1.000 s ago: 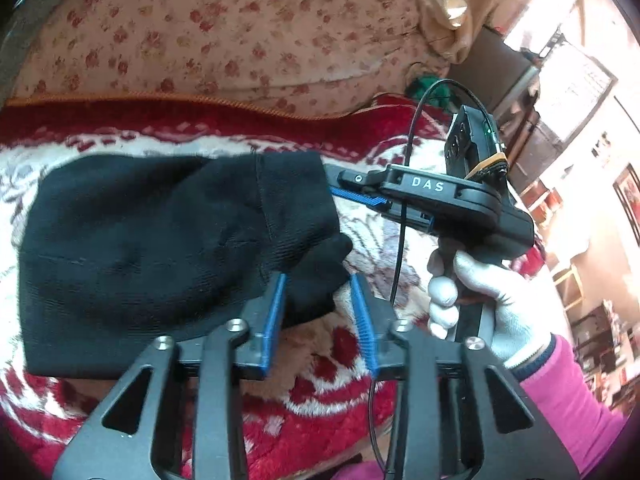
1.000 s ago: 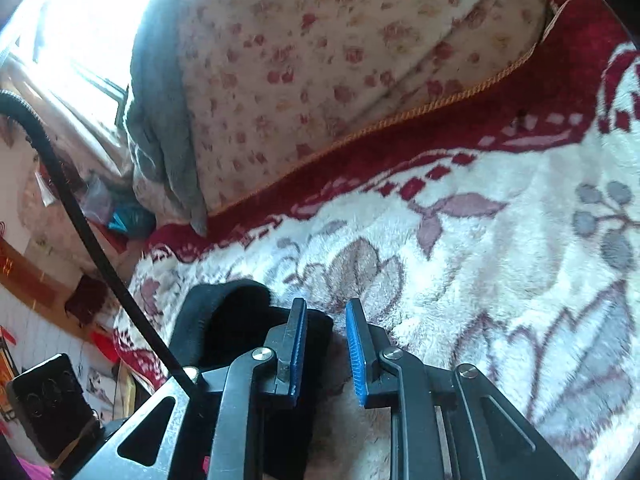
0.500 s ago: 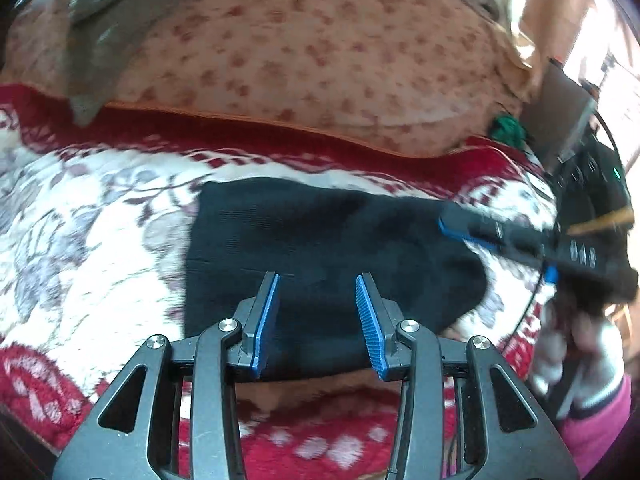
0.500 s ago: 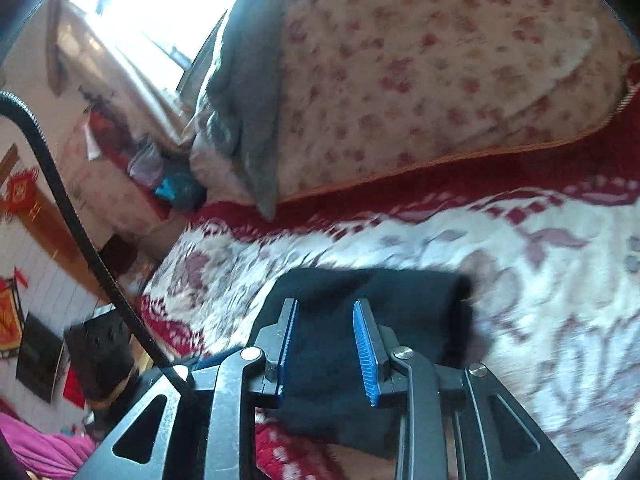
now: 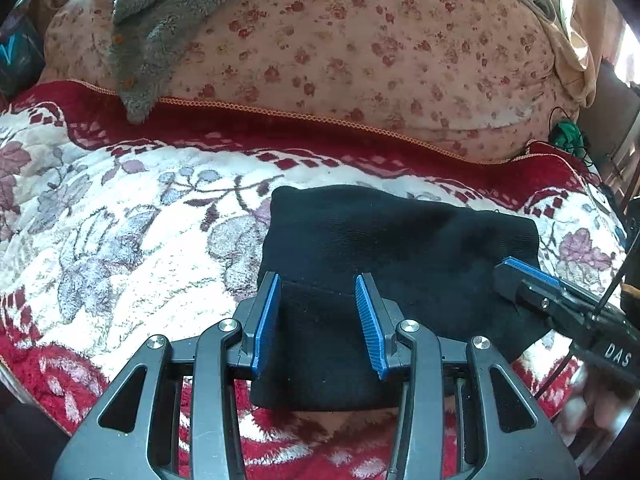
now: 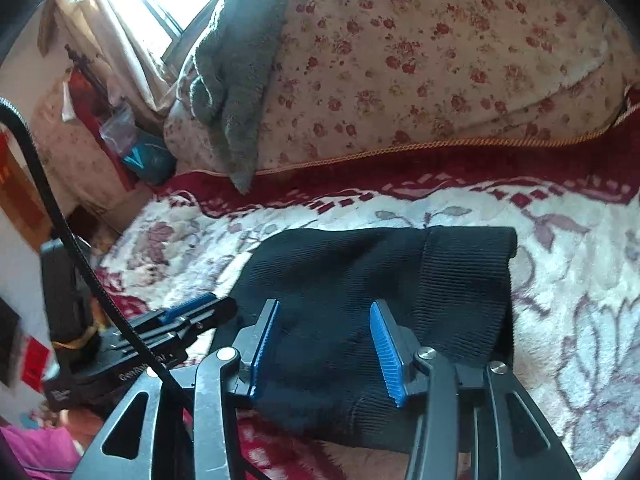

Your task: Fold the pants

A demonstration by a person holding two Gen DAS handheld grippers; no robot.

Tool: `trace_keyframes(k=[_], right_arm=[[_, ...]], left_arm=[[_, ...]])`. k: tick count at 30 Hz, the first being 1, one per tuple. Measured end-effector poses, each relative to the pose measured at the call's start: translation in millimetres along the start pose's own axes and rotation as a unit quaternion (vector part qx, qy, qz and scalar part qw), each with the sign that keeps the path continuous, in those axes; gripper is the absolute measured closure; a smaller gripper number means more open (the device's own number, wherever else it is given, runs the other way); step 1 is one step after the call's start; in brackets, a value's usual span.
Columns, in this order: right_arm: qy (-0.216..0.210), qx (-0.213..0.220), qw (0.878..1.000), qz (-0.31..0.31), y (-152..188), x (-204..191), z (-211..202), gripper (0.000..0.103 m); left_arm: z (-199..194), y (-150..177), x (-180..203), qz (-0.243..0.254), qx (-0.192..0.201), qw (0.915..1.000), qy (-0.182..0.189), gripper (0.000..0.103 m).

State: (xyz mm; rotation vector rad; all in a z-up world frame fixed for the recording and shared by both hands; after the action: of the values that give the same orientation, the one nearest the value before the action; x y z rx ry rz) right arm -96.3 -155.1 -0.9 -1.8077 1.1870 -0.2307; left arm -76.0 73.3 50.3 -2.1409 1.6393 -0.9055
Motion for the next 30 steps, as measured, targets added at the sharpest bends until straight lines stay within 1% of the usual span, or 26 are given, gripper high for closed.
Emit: trace_keyframes(k=[7,16,25,27,28,30], right_arm=[[0.015,0.001,1.0,0.006,0.8,-0.2,2.9,0.053],[0.02,0.0,1.0,0.015,1.0,4.3,3.1,0.052],[0.042,0.011,0.998,0.042,2.2,29.3,-11.5,0.049],[0.053,0.014,0.997,0.046,2.7,36.1,-16.7,0.043],[0.06,0.014,0.997,0.048,3.6,40.5,-19.2,0.038],[0.068,0.013,0.996,0.057,6.7,48.4,-22.3,0.037]], left_arm=[[3.5,-2.4,1.1,0.001,0.003,0.9999,-0.014,0.064],[4.4,-2.4,3.3,0.013,0.012,0.9996,-0.023,0.064],[7.3,-9.7,-11.4,-0.001,0.014,0.9995,-0.03,0.064],[7.1,-11.1,-15.3,-0.004,0.014,0.9994,-0.032,0.064],[6.7,-12.3,-18.6,-0.006,0.013,0.9994,-0.032,0.064],[6.3,-13.5,-24.5,-0.01,0.008,0.9995,-0.029,0.064]])
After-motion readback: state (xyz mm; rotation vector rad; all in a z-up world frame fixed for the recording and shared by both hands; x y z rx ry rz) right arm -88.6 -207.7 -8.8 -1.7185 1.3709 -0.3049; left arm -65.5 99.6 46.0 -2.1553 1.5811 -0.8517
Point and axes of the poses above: each gripper's, at about its wrist camera, not at the fingertips, and z roughly the way its jaws point, x to its right, y to its underside, the point moved 1 cm from there along z, roughly the way its jaws point, and after that the axes turned 13 degrees about -z, right-handed, at the moved point
